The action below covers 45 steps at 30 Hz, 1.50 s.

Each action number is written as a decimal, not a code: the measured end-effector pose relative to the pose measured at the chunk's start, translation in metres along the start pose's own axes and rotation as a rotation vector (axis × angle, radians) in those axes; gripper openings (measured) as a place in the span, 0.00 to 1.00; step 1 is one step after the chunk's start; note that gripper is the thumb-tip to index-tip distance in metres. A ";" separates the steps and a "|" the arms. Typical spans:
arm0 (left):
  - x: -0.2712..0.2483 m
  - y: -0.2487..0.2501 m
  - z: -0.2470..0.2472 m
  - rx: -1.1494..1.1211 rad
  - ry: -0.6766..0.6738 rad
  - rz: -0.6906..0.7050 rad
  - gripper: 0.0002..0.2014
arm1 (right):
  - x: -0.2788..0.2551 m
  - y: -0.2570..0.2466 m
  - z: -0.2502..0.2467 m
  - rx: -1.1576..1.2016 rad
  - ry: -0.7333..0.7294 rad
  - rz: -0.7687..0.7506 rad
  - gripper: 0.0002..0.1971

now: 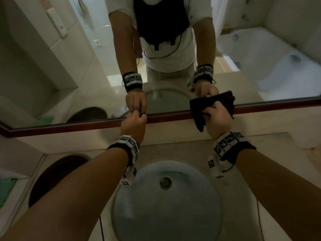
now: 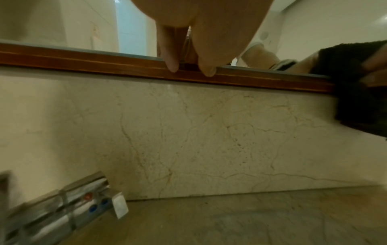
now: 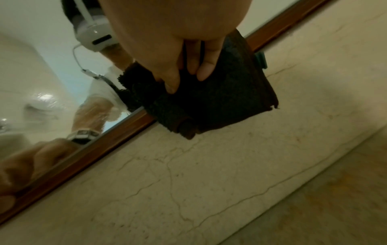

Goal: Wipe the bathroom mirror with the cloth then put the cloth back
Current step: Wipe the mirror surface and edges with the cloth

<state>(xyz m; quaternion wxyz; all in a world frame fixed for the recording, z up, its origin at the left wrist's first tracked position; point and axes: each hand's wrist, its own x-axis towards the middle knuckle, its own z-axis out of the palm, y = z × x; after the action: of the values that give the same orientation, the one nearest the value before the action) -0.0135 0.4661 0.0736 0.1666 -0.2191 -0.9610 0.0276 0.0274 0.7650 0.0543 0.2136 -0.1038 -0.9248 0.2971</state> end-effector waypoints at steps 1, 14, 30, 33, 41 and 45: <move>0.000 -0.001 0.000 0.006 0.013 -0.001 0.09 | -0.001 -0.012 0.006 0.008 -0.026 -0.008 0.05; -0.003 0.000 -0.007 0.040 0.020 0.000 0.09 | -0.017 -0.075 0.033 -0.235 -0.192 -0.213 0.08; 0.002 -0.001 -0.008 0.064 -0.157 -0.035 0.12 | -0.012 0.004 -0.030 -0.236 0.009 0.105 0.12; 0.001 -0.002 -0.013 0.057 -0.197 -0.042 0.12 | -0.015 -0.017 -0.020 -0.239 -0.040 0.037 0.13; 0.000 -0.003 -0.012 0.025 -0.153 -0.043 0.07 | -0.025 -0.092 0.046 -0.132 -0.178 -0.085 0.09; -0.001 -0.003 -0.003 -0.003 -0.006 -0.033 0.09 | -0.026 -0.083 0.046 -0.151 -0.146 -0.134 0.09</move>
<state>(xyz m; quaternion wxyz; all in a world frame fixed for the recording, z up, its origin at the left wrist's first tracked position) -0.0128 0.4627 0.0760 0.1637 -0.2036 -0.9650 0.0240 0.0237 0.6672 0.0610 0.1565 -0.0354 -0.9625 0.2186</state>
